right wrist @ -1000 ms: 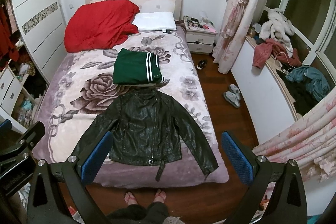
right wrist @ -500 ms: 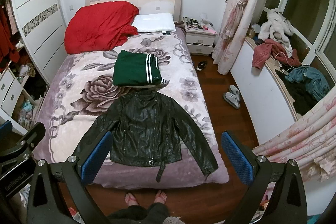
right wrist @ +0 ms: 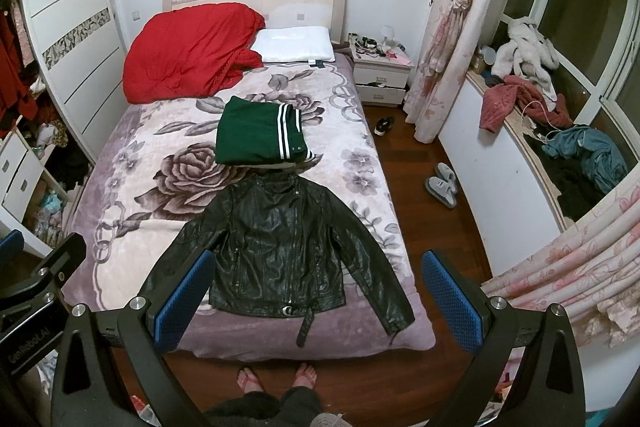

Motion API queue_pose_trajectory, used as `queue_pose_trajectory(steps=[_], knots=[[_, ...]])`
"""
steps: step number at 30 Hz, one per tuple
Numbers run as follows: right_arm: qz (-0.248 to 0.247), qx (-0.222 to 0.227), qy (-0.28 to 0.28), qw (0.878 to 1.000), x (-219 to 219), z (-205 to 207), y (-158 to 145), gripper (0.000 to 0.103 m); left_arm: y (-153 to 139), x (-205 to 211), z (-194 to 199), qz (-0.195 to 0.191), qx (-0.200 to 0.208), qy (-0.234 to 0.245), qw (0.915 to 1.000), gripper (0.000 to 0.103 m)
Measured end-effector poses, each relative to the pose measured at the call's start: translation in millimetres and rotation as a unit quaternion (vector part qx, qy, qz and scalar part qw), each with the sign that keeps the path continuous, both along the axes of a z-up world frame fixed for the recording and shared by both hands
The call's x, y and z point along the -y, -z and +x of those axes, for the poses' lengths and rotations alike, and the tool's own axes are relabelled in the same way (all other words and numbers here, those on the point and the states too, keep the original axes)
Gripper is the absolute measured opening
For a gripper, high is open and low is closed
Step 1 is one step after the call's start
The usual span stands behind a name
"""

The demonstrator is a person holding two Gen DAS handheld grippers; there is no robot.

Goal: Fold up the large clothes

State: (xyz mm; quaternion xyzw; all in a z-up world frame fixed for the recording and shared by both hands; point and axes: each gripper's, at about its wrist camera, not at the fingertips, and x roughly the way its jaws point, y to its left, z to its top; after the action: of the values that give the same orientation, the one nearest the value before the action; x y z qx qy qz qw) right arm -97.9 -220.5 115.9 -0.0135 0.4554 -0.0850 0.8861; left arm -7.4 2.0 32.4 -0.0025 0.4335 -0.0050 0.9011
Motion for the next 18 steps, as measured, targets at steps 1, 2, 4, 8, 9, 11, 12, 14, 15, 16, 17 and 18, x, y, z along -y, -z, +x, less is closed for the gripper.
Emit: queue_pose_trajectory(steps=[1, 2, 4, 8, 9, 11, 12, 14, 15, 16, 17, 18], knots=[[0.000, 0.000, 0.001, 1.000, -0.4, -0.4, -0.6, 0.103, 0.2, -0.5, -0.1, -0.001, 0.000, 0.000, 1.0000, 0.103], [-0.001, 0.001, 0.000, 1.000, 0.1, -0.2, 1.1, 0.103, -2.7, -0.9, -0.3, -0.002, 0.000, 0.000, 1.0000, 0.103], [0.000, 0.001, 0.000, 1.000, -0.2, -0.9, -0.5, 0.103, 0.4, -0.7, -0.4, -0.001, 0.001, 0.001, 1.0000, 0.103], [0.000, 0.002, 0.000, 1.000, 0.7, -1.0, 1.2, 0.103, -2.7, -1.0, -1.1, -0.001, 0.002, 0.001, 1.0000, 0.103], [-0.001, 0.003, 0.001, 1.000, 0.1, -1.2, 0.7, 0.103, -0.1, -1.3, -0.5, -0.002, 0.001, 0.001, 1.0000, 0.103], [-0.001, 0.002, 0.000, 1.000, -0.5, 0.8, -0.5, 0.103, -2.6, -1.3, -0.6, -0.002, 0.002, 0.001, 1.0000, 0.103], [-0.001, 0.002, 0.000, 1.000, -1.1, 0.6, -1.2, 0.103, -2.2, -1.0, -0.6, -0.001, 0.002, 0.001, 1.0000, 0.103], [-0.002, 0.002, 0.000, 1.000, -1.0, 0.4, -0.1, 0.103, -4.4, -0.4, -0.3, -0.002, 0.002, 0.001, 1.0000, 0.103], [-0.002, 0.002, 0.000, 1.000, -1.4, 0.1, -0.8, 0.103, -3.4, 0.0, -0.4, -0.001, 0.002, 0.001, 1.0000, 0.103], [-0.002, 0.003, 0.000, 1.000, -1.7, -0.2, -1.3, 0.103, -1.5, -0.6, -0.8, -0.002, 0.002, 0.001, 1.0000, 0.103], [-0.001, 0.003, 0.000, 1.000, -0.8, 0.0, 0.3, 0.103, -4.3, -1.0, -0.7, -0.002, 0.003, 0.001, 1.0000, 0.103], [-0.001, 0.003, 0.000, 1.000, -1.3, 0.0, -0.4, 0.103, -3.1, -0.4, -0.4, -0.002, 0.003, 0.001, 1.0000, 0.103]])
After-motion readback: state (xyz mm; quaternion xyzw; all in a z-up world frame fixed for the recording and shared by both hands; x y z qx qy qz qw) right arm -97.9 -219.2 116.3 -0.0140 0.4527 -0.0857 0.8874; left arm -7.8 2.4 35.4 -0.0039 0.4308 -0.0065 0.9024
